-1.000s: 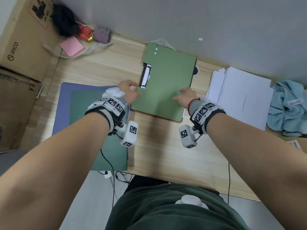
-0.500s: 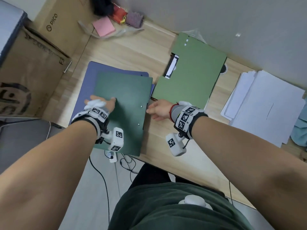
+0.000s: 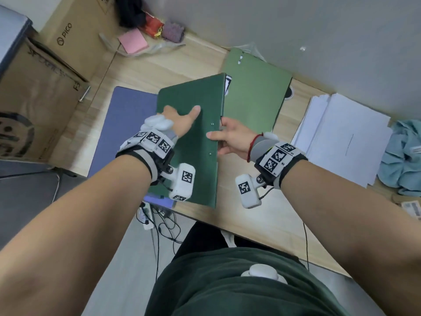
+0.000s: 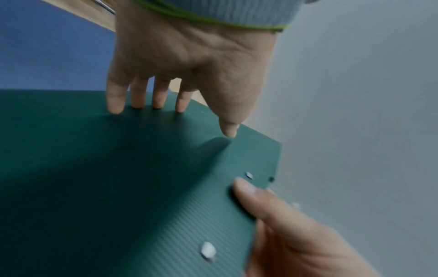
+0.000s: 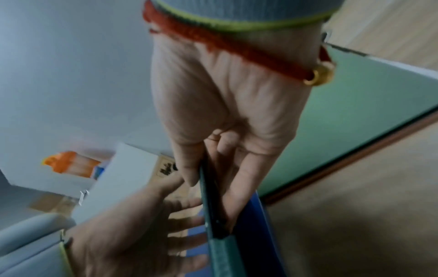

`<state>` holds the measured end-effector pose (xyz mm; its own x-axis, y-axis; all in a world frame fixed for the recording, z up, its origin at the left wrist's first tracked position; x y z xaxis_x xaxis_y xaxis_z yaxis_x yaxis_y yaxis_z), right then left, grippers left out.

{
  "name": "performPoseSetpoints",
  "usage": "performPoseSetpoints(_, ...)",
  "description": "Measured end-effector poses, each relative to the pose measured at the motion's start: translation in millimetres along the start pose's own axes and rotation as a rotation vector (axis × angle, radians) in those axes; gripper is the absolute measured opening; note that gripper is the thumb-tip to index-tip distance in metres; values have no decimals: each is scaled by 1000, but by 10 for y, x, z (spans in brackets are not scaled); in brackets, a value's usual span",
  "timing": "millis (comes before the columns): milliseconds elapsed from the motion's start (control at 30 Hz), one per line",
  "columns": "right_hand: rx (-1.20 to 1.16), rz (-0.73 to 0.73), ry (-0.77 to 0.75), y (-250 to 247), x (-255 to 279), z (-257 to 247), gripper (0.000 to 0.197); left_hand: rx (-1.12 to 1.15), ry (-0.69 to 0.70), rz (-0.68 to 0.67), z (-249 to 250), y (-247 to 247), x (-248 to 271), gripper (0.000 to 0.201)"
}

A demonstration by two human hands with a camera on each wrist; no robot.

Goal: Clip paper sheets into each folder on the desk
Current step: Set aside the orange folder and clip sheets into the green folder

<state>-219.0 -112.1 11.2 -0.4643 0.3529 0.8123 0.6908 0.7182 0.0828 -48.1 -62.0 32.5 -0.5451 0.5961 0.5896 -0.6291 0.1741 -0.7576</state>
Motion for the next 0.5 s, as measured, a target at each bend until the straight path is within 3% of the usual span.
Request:
performPoseSetpoints(67,-29,10,-68,-104,197,-135,23,142,117,29,322,8,63,141)
performPoseSetpoints(100,-34,43,-112,-184,334,-194,27,187,184,49,503,15,130,141)
performPoseSetpoints(300,16,271,-312,-696,1148,-378,32,283,474,62,1480,-143,920,123)
performPoseSetpoints(367,24,262,-347,-799,1313,-371,32,266,514,55,1644,-95,1022,100)
performPoseSetpoints(500,29,275,-361,-1059,1657,-117,24,198,662,66,1983,211,1304,31)
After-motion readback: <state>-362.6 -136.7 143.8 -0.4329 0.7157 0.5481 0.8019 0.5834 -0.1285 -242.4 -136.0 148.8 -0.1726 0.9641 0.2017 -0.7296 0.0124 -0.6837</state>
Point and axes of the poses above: each hand's wrist, its own x-axis away from the middle knuckle, its own y-axis out of the palm, z = x × y, the point moved 1 cm from there along -x, towards the middle knuckle, and after that the axes turned 9 degrees about y, right-handed, at the moved point
